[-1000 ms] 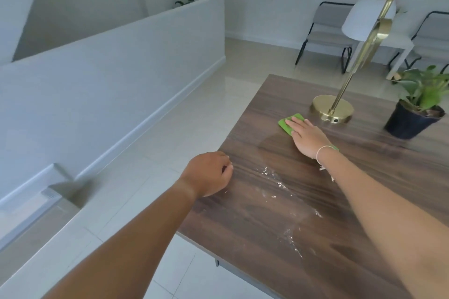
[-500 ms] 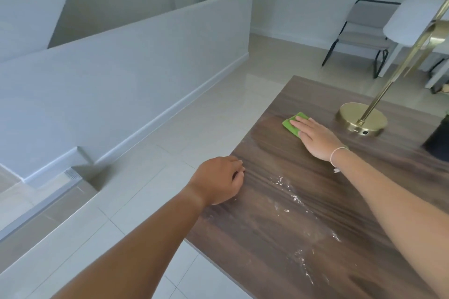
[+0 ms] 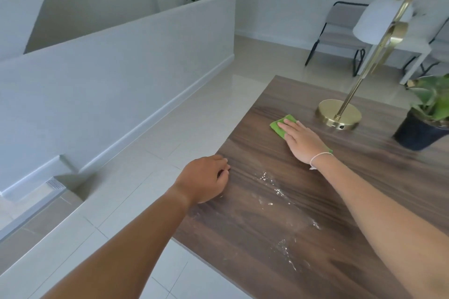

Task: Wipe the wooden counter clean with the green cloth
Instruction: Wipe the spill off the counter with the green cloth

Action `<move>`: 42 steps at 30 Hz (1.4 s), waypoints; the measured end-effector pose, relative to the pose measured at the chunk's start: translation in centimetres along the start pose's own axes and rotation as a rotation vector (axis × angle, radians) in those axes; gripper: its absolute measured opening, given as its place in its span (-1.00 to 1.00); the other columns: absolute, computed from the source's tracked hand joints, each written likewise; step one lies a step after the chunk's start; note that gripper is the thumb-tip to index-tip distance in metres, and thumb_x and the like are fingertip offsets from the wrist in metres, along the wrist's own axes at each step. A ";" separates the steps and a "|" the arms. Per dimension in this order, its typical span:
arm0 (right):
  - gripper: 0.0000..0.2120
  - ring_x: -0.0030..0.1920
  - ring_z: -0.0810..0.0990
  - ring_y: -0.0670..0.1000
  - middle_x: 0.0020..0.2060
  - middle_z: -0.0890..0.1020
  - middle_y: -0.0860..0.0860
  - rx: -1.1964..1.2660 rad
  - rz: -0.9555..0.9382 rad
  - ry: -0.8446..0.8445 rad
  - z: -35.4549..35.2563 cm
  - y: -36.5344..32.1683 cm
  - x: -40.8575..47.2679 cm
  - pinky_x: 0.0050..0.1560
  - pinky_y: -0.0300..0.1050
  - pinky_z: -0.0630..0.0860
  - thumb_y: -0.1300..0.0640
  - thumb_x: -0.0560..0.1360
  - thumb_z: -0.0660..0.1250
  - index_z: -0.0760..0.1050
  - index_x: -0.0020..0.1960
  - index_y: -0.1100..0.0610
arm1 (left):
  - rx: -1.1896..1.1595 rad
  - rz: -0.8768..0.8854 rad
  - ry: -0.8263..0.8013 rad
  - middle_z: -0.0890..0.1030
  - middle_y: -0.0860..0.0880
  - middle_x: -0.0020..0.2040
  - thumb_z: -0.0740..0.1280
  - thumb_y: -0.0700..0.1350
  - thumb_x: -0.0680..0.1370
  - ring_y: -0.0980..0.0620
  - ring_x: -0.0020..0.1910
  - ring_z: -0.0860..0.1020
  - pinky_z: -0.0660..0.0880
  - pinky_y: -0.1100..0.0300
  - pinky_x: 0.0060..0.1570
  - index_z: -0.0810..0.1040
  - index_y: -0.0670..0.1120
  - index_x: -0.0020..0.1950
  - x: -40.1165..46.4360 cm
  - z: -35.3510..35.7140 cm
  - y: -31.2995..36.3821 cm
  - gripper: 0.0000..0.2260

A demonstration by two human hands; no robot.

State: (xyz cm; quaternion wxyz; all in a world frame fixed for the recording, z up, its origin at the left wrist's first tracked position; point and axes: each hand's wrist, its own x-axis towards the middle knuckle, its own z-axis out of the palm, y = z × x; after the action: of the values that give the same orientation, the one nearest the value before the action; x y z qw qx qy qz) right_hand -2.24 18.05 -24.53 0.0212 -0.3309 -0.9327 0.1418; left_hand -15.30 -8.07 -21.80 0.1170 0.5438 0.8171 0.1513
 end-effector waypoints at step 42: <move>-0.55 0.53 0.00 0.05 0.53 0.06 -0.08 0.009 0.446 0.090 1.1 -2.9 -15.5 0.47 0.01 0.04 0.12 0.61 -0.10 0.08 0.50 -0.06 | 0.037 0.119 -0.075 0.47 -0.04 0.36 0.10 -0.10 0.57 -0.06 0.32 0.43 0.31 0.15 0.30 0.47 -0.12 0.32 -0.2 -0.3 -0.5 -0.64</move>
State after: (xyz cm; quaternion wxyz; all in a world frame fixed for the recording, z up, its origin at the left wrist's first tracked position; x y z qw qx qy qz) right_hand 7.90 5.93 -23.92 0.0324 -0.5346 -0.8341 0.1320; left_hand -15.71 -8.49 -21.73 0.1284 0.5986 0.7812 0.1222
